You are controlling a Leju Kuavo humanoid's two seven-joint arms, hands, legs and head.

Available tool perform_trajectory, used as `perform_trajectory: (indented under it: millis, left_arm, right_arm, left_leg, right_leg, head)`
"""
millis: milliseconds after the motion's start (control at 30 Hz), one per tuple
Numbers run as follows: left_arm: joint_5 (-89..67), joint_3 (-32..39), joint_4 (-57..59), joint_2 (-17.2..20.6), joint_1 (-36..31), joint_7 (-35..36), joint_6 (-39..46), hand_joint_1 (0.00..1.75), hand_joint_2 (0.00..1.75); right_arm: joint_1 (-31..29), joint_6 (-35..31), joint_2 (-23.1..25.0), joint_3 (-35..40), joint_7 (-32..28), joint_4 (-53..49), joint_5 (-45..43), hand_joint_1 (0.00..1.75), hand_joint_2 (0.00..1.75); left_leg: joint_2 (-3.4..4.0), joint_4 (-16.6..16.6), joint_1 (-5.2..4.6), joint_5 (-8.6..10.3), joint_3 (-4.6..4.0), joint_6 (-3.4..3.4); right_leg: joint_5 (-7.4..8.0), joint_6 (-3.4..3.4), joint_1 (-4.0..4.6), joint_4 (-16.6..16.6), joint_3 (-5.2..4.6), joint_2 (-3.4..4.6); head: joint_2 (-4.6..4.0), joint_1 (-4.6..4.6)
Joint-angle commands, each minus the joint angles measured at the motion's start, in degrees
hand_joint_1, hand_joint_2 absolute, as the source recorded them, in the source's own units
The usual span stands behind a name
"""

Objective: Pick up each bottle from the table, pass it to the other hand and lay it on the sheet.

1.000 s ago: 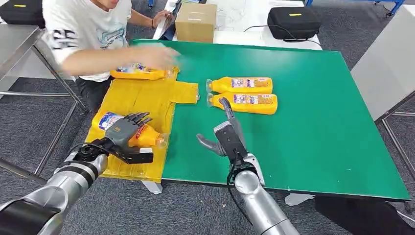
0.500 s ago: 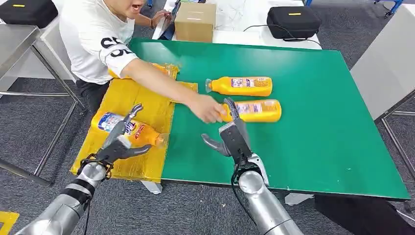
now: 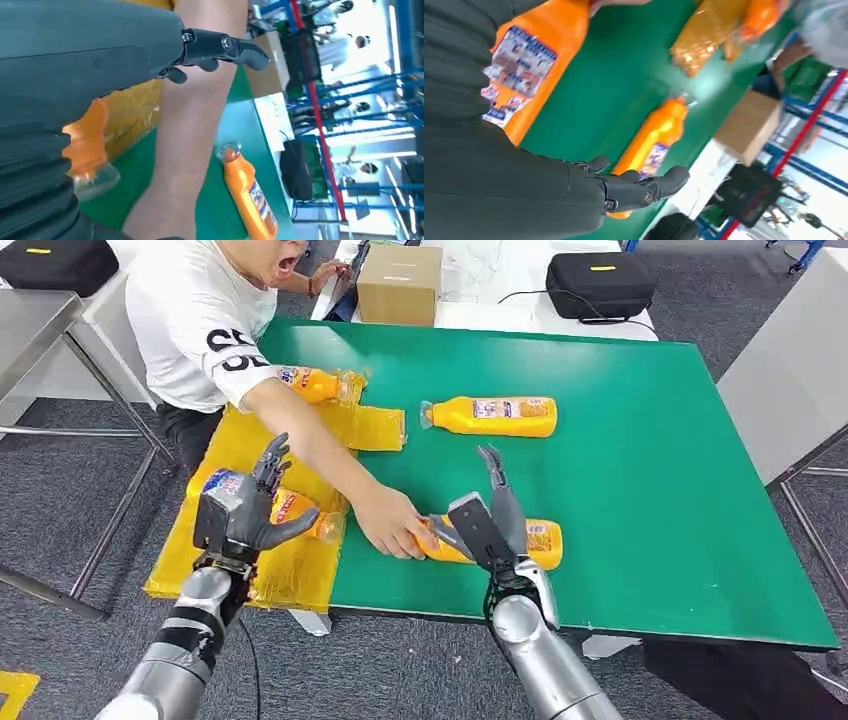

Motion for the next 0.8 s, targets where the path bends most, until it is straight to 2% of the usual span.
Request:
perform_trajectory:
  millis: [33, 167, 433, 500, 533, 600, 800]
  left_arm:
    - [-0.49, 1.74, 4.5, -3.93, -2.79, 2.67, -0.08, 0.0, 1.75]
    - [0.14, 0.94, 4.36, -5.29, -2.57, 6.0, 1.05, 0.0, 1.75]
    - [-0.33, -1.74, 2.78, -5.38, -1.83, 7.01, 1.2, 0.0, 1.75]
    - [-0.17, -1.89, 2.27, -5.26, -1.55, 7.11, 0.71, 0.0, 1.75]
    - [-0.25, -2.02, 2.16, -5.22, -1.51, 7.12, 0.56, 0.0, 1.75]
    - [-0.25, -2.04, 2.03, -5.13, -1.47, 7.22, 0.26, 0.0, 1.75]
    - [-0.25, -2.03, 2.04, -5.08, -1.44, 7.22, 0.24, 0.0, 1.75]
  right_arm:
    - [-0.29, 0.34, -2.28, -0.71, 4.68, 4.47, 5.29, 0.0, 1.75]
    - [1.32, -0.11, -3.56, -1.16, 8.4, 6.34, 11.26, 0.0, 1.75]
    - [2.46, 5.47, -6.66, -1.0, 14.45, 9.66, 20.19, 0.0, 1.75]
    - [2.09, 7.17, -7.2, -0.7, 15.27, 10.72, 21.67, 0.0, 1.75]
    - [1.7, 8.16, -7.74, -0.12, 16.57, 11.46, 23.44, 0.0, 1.75]
    - [1.13, 9.48, -8.45, 0.56, 17.62, 12.57, 25.21, 0.0, 1.75]
    - [1.09, 9.48, -8.58, 0.47, 17.55, 12.58, 25.16, 0.0, 1.75]
  left_leg:
    - [-0.11, -0.03, 0.02, -0.11, 0.34, -0.05]
    - [-0.17, -0.08, 0.03, -0.06, 0.28, -0.04]
    - [-0.18, -0.08, 0.02, -0.13, 0.38, -0.03]
    - [-0.12, -0.06, 0.01, -0.07, 0.18, -0.03]
    - [-0.14, -0.08, 0.01, -0.15, 0.4, -0.04]
    - [-0.09, -0.07, 0.01, -0.06, 0.18, -0.02]
    - [-0.16, -0.05, 0.03, -0.06, 0.25, -0.01]
  right_leg:
    - [-0.15, -0.08, 0.02, -0.01, 0.36, -0.1]
    - [-0.11, -0.06, 0.04, -0.07, 0.28, -0.17]
    - [-0.17, -0.06, 0.03, -0.08, 0.42, -0.17]
    - [-0.1, -0.05, 0.01, -0.06, 0.22, -0.12]
    - [-0.18, -0.08, 0.02, -0.07, 0.44, -0.13]
    - [-0.07, -0.05, 0.02, -0.07, 0.21, -0.09]
    - [-0.08, -0.04, 0.03, -0.09, 0.32, -0.11]
  head:
    - [0.0, -0.02]
    - [0.0, -0.04]
    - [0.0, -0.02]
    - [0.0, -0.02]
    - [0.0, -0.02]
    - [0.0, -0.02]
    - [0.0, -0.02]
